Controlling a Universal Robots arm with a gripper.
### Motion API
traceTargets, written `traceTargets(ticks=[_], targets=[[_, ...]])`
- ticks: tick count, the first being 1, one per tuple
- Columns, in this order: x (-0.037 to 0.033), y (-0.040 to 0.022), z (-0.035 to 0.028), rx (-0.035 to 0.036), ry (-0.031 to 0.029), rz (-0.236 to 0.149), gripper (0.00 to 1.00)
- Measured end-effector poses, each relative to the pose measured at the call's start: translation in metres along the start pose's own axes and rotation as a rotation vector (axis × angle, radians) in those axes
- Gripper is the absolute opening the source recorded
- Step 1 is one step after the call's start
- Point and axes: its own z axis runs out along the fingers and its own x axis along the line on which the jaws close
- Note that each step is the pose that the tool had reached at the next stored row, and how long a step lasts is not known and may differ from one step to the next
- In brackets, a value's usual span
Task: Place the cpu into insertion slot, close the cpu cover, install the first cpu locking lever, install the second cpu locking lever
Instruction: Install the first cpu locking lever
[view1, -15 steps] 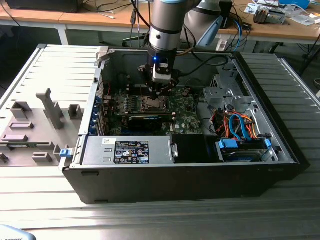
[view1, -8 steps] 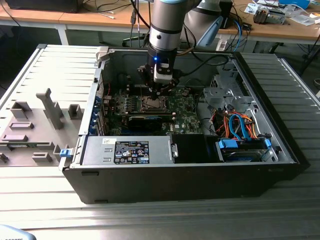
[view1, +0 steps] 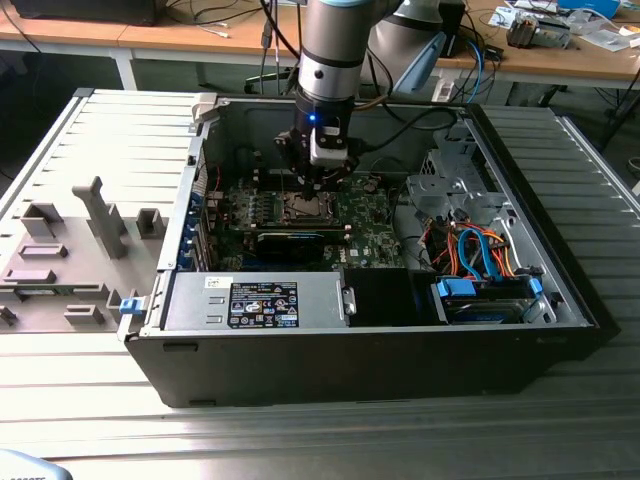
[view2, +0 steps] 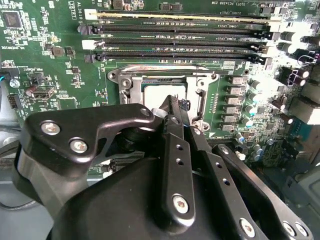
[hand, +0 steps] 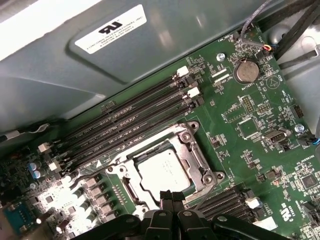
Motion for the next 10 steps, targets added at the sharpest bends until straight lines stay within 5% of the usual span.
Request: traceTargets(ticks=[10], targets=[[0.0,0.0,0.0,0.0019,-0.0031,-0.041,0.11]])
